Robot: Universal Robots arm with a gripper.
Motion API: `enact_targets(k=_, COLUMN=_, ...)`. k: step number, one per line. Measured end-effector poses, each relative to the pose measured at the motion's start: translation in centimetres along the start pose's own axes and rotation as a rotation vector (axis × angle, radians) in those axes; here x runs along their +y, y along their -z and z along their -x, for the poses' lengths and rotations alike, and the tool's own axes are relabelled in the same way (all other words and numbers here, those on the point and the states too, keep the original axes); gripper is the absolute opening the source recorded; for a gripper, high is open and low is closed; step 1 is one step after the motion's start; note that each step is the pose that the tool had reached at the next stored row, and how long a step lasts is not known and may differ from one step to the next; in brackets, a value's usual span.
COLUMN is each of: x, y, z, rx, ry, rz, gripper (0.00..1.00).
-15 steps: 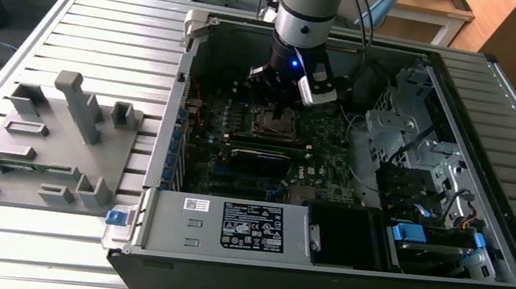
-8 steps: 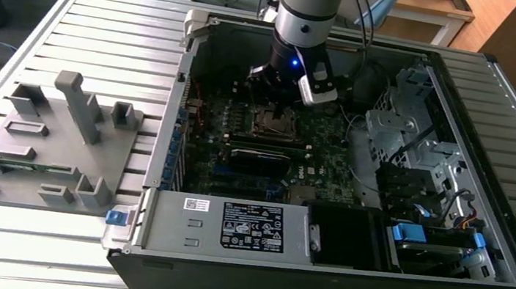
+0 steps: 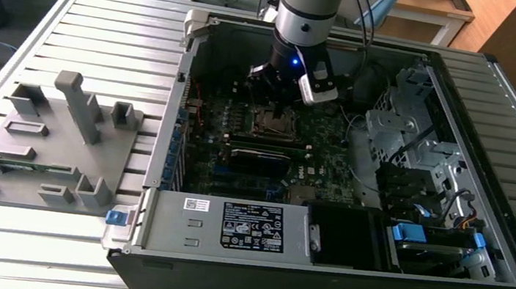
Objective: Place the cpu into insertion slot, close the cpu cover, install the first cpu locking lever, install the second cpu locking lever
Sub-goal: 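Install the first cpu locking lever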
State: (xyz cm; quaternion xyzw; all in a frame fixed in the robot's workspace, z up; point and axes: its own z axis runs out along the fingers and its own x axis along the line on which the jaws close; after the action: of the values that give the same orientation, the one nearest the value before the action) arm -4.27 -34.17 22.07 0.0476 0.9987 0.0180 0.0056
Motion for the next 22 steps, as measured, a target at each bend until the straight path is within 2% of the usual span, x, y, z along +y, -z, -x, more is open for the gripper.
enact_targets(k=2, x=0.00, y=0.00, z=0.00, rx=0.0000, ry=0.000, rz=0.0001, gripper=0.11)
enact_targets(k=4, x=0.01, y=0.33, z=0.00, rx=0.0001, ry=0.000, rz=-0.0003, gripper=0.11)
enact_targets(k=18, x=0.01, y=0.43, z=-0.01, rx=0.0001, ry=0.000, rz=-0.0002, gripper=0.11)
enact_targets(k=22, x=-0.01, y=0.43, z=-0.23, rx=-0.0001, ry=0.000, rz=-0.0001, gripper=0.11)
